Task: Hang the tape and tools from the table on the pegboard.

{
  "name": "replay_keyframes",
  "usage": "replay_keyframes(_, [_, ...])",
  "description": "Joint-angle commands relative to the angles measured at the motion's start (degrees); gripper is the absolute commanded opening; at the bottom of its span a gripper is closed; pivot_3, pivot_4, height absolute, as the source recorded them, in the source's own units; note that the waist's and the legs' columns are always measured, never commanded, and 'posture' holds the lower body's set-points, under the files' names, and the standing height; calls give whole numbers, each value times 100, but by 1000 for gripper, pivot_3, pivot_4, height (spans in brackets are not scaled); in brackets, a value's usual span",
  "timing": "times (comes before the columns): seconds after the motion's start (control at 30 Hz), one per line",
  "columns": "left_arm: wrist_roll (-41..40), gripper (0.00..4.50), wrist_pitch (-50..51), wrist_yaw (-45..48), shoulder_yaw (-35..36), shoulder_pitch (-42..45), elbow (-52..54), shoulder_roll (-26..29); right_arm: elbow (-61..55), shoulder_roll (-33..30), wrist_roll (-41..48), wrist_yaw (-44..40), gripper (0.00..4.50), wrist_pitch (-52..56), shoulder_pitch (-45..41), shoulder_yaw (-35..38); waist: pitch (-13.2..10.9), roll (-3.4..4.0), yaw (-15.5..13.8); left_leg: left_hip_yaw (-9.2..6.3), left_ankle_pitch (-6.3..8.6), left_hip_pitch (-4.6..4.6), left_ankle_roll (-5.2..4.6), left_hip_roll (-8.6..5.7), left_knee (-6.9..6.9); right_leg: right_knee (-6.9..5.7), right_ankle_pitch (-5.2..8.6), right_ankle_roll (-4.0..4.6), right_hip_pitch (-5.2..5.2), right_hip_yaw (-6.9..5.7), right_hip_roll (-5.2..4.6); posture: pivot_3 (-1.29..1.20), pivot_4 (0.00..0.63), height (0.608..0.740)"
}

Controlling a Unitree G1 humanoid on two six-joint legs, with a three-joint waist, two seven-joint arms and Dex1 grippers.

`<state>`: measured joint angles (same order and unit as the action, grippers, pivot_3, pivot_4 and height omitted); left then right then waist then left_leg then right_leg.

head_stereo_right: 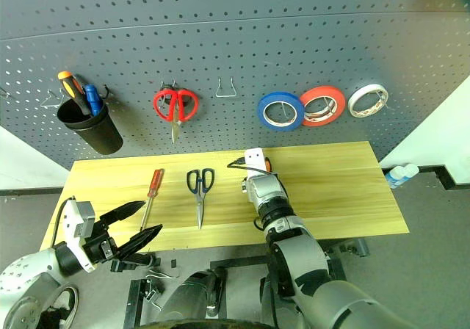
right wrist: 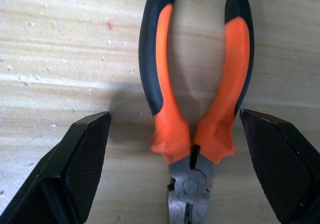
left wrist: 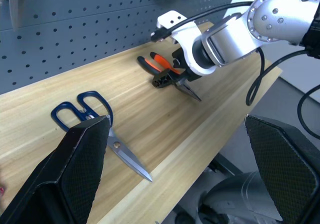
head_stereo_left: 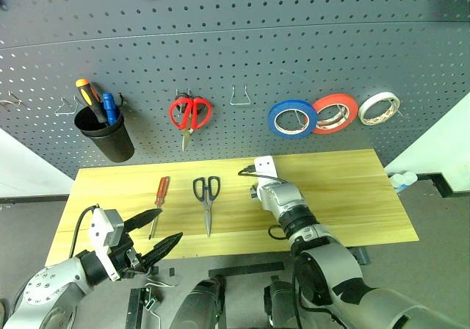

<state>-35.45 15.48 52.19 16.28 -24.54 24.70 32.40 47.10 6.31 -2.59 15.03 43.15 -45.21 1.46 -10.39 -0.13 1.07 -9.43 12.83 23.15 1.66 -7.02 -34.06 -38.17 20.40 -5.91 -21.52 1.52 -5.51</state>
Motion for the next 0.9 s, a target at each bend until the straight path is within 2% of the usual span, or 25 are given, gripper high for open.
replay_keyframes(0.03, [-13,4500,-40,-25,74,-33,144,36,42,-9,20,-17,4154,-97,-161,44,-1,0,0,0,0,0,0,0,0,0,0,0,0,0,0,92,216,740])
replay_keyframes(0.1, [-5,4500,-41,-35,61,-27,147,32,48,-16,15,-10,3721,-117,-169,54,-3,0,1,0,0,0,0,0,0,0,0,0,0,0,0,92,216,740])
replay_keyframes(0.23, [-5,4500,-45,-43,58,-22,150,32,13,-12,11,4,2326,-117,-150,62,-3,-1,9,0,0,0,0,0,0,0,0,0,0,0,0,93,216,740])
replay_keyframes(0.33, [-2,4500,-45,-45,65,-9,141,42,-3,-13,12,19,1561,-129,-153,75,-4,-1,-1,0,0,-2,0,1,-2,0,0,0,3,0,0,94,217,740])
replay_keyframes(0.47, [-5,4500,-40,-52,72,22,122,50,1,-13,5,22,182,-149,-165,72,-18,0,-5,0,0,-1,0,1,-1,1,0,0,3,-1,0,94,218,740])
replay_keyframes(0.5, [-3,4500,-42,-54,71,25,120,49,-4,-11,2,21,38,-151,-165,67,-19,0,-7,0,0,-1,0,1,-1,1,0,0,3,-1,0,94,218,740])
replay_keyframes(0.8, [20,4500,-44,-54,36,78,79,41,-55,-26,-73,-193,38,-199,-140,-115,-29,-3,5,0,0,0,0,1,0,1,0,0,3,-1,0,90,213,740])
replay_keyframes(0.9, [25,4500,-43,-51,27,93,64,40,-126,-11,-58,-249,641,-122,-130,-120,-29,-3,4,0,0,0,0,1,0,1,0,0,3,-1,0,90,213,740])
